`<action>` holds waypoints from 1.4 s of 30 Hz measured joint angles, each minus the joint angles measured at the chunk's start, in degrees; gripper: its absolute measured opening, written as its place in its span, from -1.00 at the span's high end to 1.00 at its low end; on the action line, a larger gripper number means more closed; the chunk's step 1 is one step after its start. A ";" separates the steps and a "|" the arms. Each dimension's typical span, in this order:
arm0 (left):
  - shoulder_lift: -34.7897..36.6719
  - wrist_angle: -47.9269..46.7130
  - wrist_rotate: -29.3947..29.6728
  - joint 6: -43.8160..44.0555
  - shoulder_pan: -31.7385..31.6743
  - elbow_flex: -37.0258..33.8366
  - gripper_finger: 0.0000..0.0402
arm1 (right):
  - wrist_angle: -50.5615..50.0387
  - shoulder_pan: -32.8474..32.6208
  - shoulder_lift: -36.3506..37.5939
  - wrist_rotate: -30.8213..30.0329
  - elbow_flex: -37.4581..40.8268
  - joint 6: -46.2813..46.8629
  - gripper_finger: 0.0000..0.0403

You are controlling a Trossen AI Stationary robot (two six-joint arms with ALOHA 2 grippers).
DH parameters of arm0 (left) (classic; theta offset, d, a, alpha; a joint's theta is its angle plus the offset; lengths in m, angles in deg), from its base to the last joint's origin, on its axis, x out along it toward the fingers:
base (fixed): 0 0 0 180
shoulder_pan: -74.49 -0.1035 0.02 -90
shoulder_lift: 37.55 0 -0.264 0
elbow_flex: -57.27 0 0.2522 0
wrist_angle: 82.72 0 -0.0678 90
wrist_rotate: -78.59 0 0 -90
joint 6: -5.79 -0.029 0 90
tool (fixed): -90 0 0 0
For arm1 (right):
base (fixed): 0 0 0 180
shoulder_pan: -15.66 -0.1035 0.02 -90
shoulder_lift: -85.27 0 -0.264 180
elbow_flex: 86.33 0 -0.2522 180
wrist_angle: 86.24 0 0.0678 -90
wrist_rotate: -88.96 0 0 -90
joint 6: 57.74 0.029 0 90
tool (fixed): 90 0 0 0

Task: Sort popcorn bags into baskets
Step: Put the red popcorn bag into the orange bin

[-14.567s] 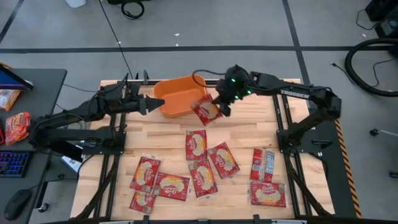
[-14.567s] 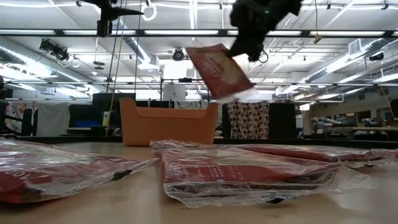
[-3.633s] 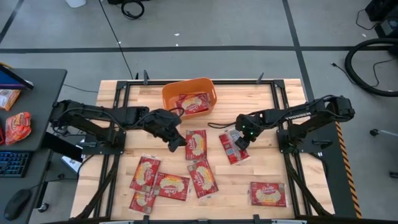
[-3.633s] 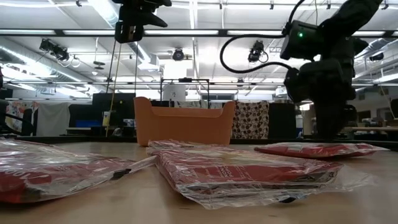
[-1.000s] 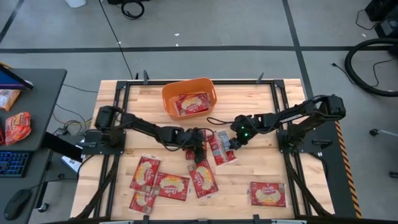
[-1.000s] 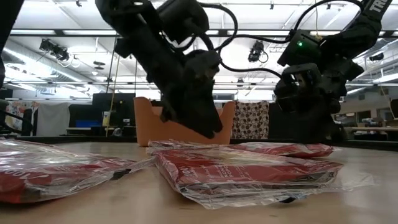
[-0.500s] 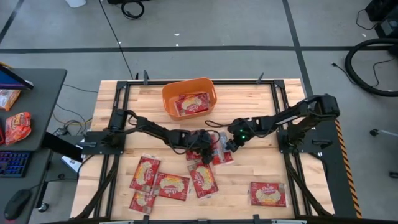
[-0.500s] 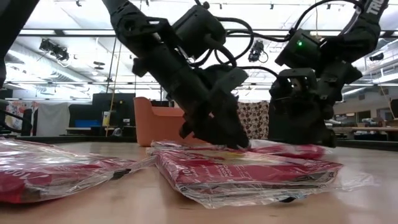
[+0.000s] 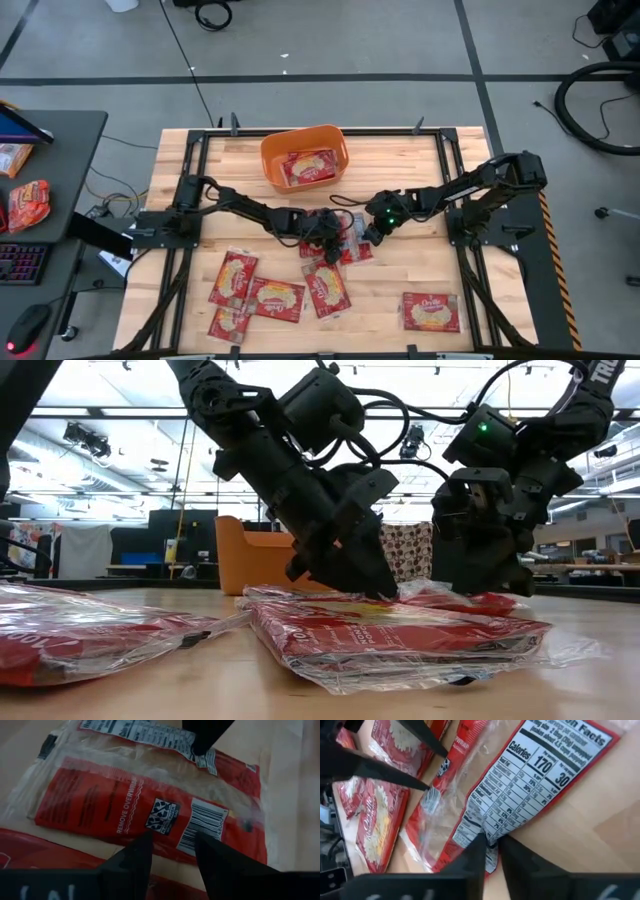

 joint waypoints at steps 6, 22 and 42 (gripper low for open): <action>1.94 -4.17 -5.80 0.04 -1.59 0.01 0.23 | -0.56 -0.11 0.10 -0.69 -0.17 -1.33 0.96; 17.94 -17.24 -19.25 -1.22 -6.75 -0.09 0.23 | -2.23 -1.30 8.14 -0.32 -0.17 -7.38 0.98; 41.95 -14.52 -18.13 2.00 -18.96 -0.07 0.23 | -33.99 -0.89 11.48 -9.78 -25.67 -36.18 0.99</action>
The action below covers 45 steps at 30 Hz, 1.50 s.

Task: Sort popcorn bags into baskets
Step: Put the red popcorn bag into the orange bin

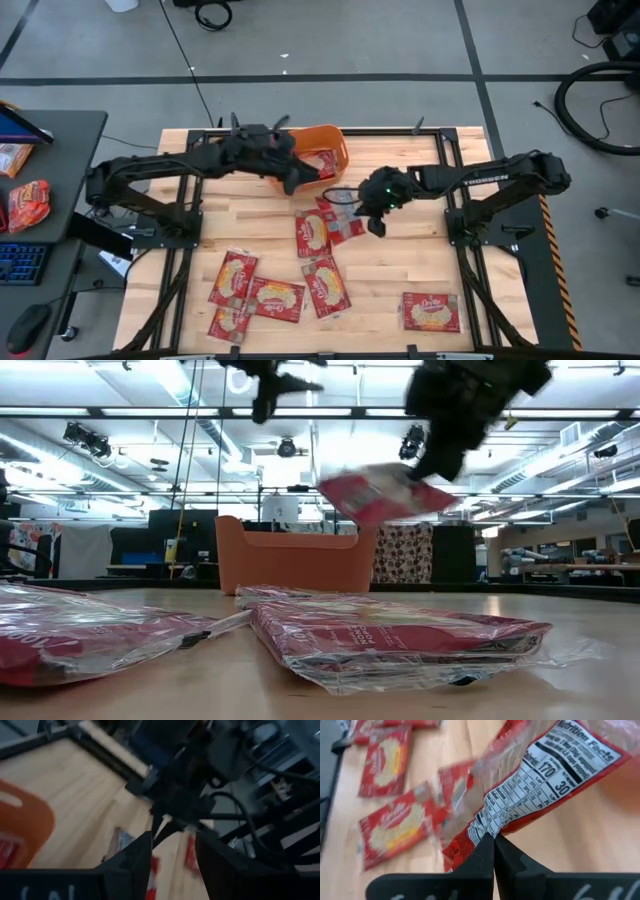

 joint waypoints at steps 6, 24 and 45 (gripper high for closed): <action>5.06 3.44 0.17 0.03 -1.63 0.20 0.23 | -4.51 2.64 -3.95 -1.38 -9.38 -8.06 0.99; 16.15 7.03 -0.71 4.15 -3.70 0.03 0.23 | -10.82 16.10 -27.00 -7.86 -40.17 -44.93 0.99; 18.02 1.25 -8.20 4.52 -3.64 0.03 0.22 | -8.78 20.94 -43.49 -26.03 -49.37 -63.68 0.92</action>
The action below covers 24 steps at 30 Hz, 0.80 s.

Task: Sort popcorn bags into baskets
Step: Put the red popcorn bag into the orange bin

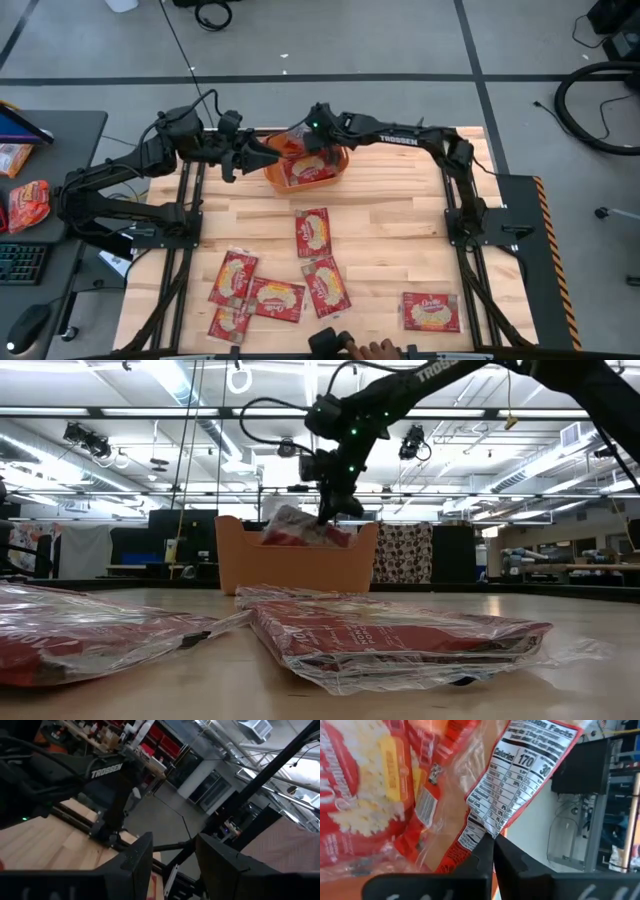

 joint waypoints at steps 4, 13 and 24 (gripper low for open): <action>0.00 -0.95 -1.04 0.82 0.00 0.00 0.22 | -0.26 -2.18 0.75 -0.30 0.09 3.13 0.84; 0.00 -0.94 -4.47 2.49 0.00 0.00 0.22 | -6.56 -7.24 1.34 1.99 0.13 10.79 0.74; 0.00 -1.78 -4.90 3.05 0.09 0.00 0.22 | -10.86 -8.92 5.74 4.47 -0.13 21.63 0.73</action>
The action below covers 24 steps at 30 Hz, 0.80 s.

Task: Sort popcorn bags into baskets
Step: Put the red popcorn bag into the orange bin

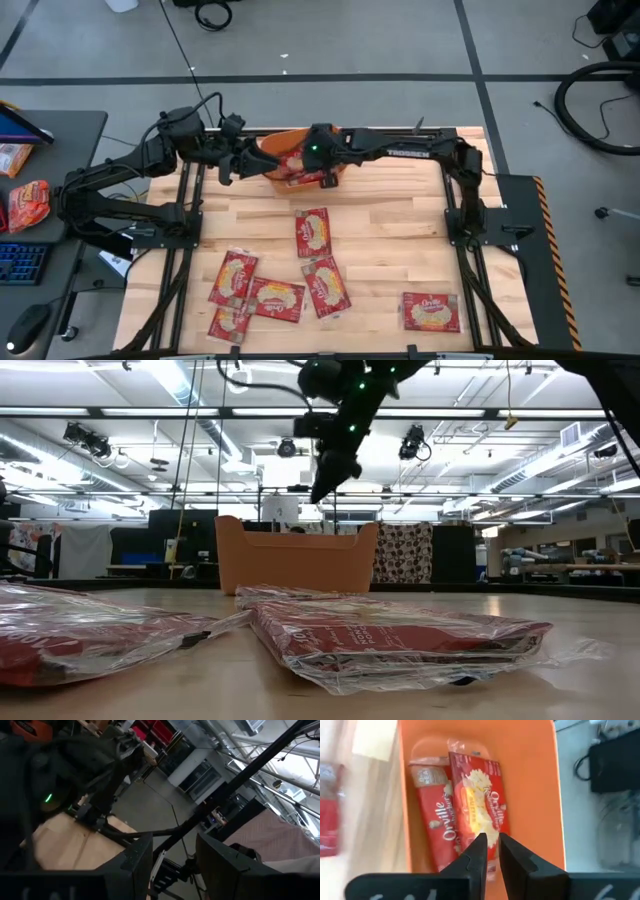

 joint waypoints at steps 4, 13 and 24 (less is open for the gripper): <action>0.00 -3.67 0.00 0.59 0.00 0.00 0.22 | -3.87 0.27 3.40 11.29 -0.53 9.19 0.73; 0.00 -24.53 1.78 -1.69 2.48 0.00 0.22 | -10.73 -1.16 4.85 31.34 -0.24 23.16 0.73; -0.02 -43.46 18.66 -0.99 14.35 0.00 0.22 | -17.98 -6.61 4.88 31.45 8.58 27.19 0.73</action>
